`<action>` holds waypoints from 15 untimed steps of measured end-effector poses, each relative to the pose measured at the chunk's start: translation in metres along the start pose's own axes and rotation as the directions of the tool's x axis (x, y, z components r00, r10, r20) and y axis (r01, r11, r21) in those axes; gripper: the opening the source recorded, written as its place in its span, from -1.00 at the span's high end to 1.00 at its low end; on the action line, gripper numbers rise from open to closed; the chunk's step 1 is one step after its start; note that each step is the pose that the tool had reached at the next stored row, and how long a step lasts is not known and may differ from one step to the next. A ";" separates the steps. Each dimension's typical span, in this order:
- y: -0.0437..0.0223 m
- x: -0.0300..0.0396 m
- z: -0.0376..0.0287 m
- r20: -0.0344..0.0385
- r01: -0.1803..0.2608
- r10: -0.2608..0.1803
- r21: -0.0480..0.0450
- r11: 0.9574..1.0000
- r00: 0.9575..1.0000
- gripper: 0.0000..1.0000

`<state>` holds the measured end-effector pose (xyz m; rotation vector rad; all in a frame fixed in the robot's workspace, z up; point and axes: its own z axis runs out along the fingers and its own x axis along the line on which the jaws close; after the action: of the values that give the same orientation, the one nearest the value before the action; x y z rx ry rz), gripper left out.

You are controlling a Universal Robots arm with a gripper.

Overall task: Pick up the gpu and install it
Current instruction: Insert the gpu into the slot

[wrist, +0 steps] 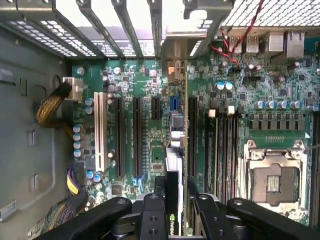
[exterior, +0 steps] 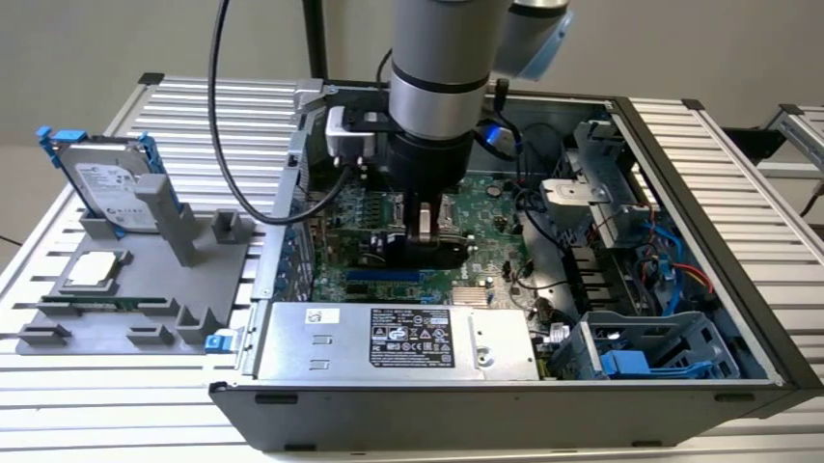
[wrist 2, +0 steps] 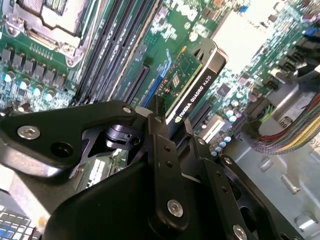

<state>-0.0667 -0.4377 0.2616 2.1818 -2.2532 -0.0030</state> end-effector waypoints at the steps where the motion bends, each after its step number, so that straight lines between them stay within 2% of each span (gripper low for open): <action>1: 0.0027 0.0001 0.0005 0.000 0.000 0.000 0.000 1.000 1.000 1.00; 6: 0.0114 0.0004 0.0030 0.000 0.000 0.000 0.000 1.000 1.000 1.00; 12: 0.0179 0.0007 0.0057 0.000 0.001 -0.001 0.000 1.000 1.000 1.00; 15: 0.0191 0.0006 0.0071 0.000 0.001 -0.001 0.000 1.000 1.000 1.00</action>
<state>-0.0859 -0.4377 0.2546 2.1825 -2.2522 -0.0025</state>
